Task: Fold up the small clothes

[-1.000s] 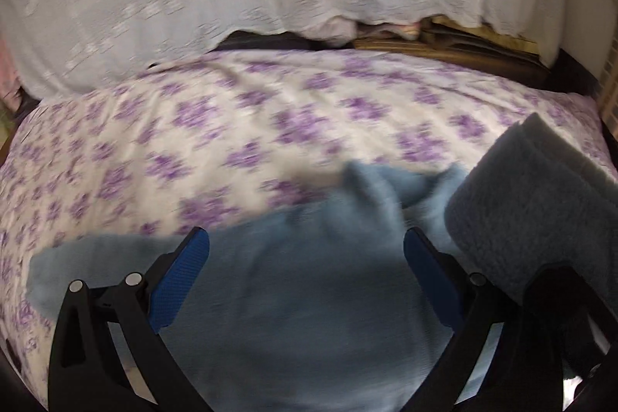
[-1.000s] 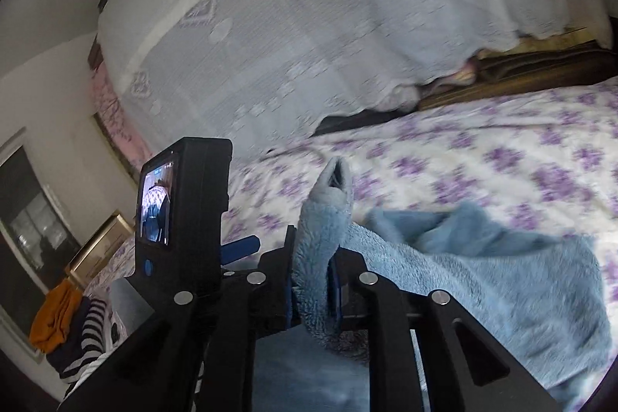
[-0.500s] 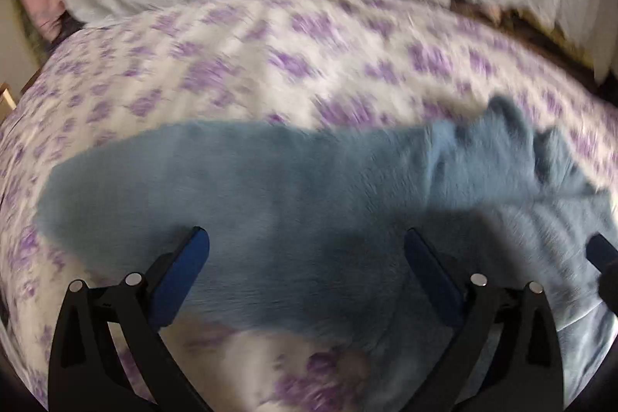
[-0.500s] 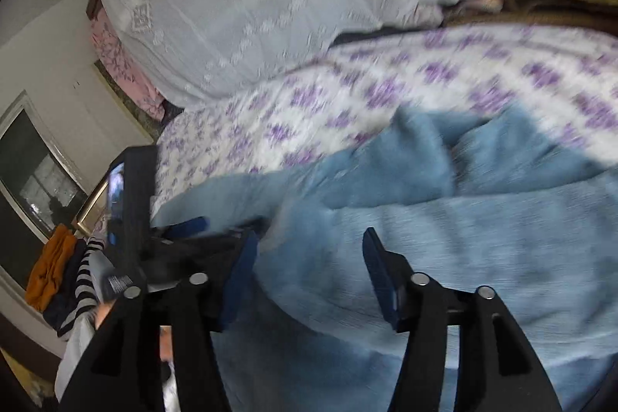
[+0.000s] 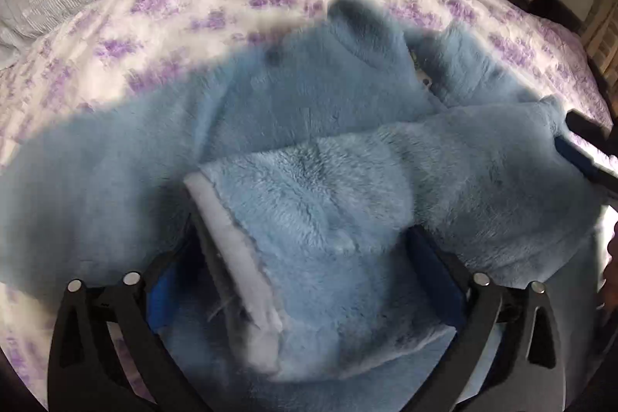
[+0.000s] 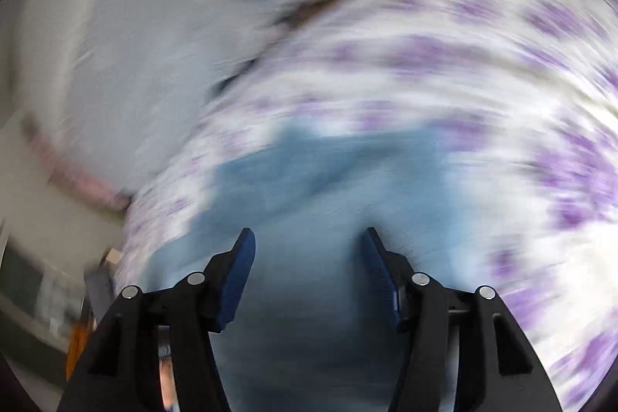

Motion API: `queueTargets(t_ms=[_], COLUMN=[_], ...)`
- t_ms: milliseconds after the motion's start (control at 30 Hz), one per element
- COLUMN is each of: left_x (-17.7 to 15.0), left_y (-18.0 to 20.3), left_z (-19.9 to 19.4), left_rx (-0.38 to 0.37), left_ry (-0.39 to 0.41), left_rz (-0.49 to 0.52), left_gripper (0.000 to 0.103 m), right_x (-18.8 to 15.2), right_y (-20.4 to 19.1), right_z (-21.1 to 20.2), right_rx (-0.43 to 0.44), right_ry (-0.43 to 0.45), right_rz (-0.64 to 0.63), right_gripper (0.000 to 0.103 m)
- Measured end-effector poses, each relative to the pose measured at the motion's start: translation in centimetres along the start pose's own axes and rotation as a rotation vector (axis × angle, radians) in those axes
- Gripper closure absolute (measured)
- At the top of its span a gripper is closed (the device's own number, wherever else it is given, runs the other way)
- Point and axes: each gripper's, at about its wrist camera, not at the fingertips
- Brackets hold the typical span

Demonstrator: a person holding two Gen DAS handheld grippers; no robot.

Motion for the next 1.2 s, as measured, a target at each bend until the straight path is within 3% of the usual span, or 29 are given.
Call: queueTargets(t_ms=[33,100,200,233,300,333,400,467,500,567,667,700,767,867,933,1000,1033,1067,1133,1200], left_x=[0.0,0.3,0.5,0.5,0.6,0.5,0.1,-0.7,-1.1,-1.6,-1.2,-1.0,-0.1,1.7,2.6,2.5,2.1,1.7,1.3,0.8], left_y=[0.0,-0.1,-0.4,-0.4,-0.2,0.0,0.5,0.5,0.1,-0.9,-1.3,-1.2,-0.9,0.5,2.2,3.0,3.1,3.4,3.7,3.4], left_z=[-0.3,-0.7,-3.4,-4.3,-6.0,-6.6,-6.1,-2.9,-1.7,-2.3,-4.5,-5.4,-6.8,-6.4,-4.3,-1.3,0.3,0.3,-0.8,-2.6], left_rx=[-0.004,-0.001,0.083,0.087,0.054,0.03,0.043,0.136,0.133,0.072,0.085,0.078,0.023,-0.016,-0.047,-0.001,0.026,0.038,0.06,0.037], left_ry=[-0.001,-0.021,0.034,0.067,0.122,0.14,0.126,0.035,-0.003,0.024,0.051,0.082,0.119,0.095,0.041,-0.022,-0.036,0.004,0.029,0.047], left_rz=[0.004,0.001,-0.031,-0.024,-0.012,-0.01,0.013,0.046,0.035,-0.019,-0.037,-0.043,-0.055,-0.064,-0.041,-0.031,-0.022,-0.005,0.021,0.014], left_gripper=[0.004,0.004,0.005,0.005,0.005,0.005,0.005,0.004,0.004,0.004,0.004,0.004,0.004,0.004,0.004,0.004,0.004,0.004,0.004,0.005], right_x=[0.1,-0.1,-0.4,-0.6,-1.4,-1.8,-3.2,-4.8,-5.6,-6.6,-6.2,-5.9,-4.6,-1.9,0.1,1.0,0.9,0.7,0.5,-0.2], right_y=[2.4,6.1,5.4,3.9,1.1,-0.1,-1.8,-1.4,-0.4,2.0,1.9,1.2,-0.9,-3.0,-2.8,-1.1,0.5,1.1,1.5,0.5], right_z=[0.0,-0.9,-3.6,-4.8,-6.1,-6.3,-5.8,-4.3,-3.5,-3.4,-4.9,-5.4,-6.1,-4.7,-2.1,0.7,2.3,2.7,1.3,-0.9], right_rx=[0.032,0.082,0.021,0.016,0.066,0.095,0.124,0.083,0.059,0.092,0.065,0.039,0.029,0.015,-0.009,-0.055,-0.06,-0.048,-0.032,-0.052], right_ry=[0.002,0.009,0.061,0.085,0.088,0.077,0.018,-0.05,-0.082,-0.08,-0.072,-0.055,-0.006,0.026,0.006,-0.032,-0.058,-0.041,-0.015,0.018], right_rz=[0.053,0.186,0.139,0.068,-0.031,-0.072,-0.146,-0.147,-0.128,-0.056,-0.056,-0.088,-0.161,-0.214,-0.184,-0.119,-0.076,-0.064,-0.042,-0.076], right_gripper=[0.098,0.103,0.09,0.088,0.072,0.07,0.068,0.072,0.086,0.092,0.085,0.072,0.061,0.061,0.061,0.064,0.075,0.081,0.079,0.058])
Point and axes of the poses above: each gripper's, at about its wrist camera, not at the fingertips, and z roughly the way its jaws point, y to its right, x to its top, and after that the axes turned 6 degrees about -z, right-handed
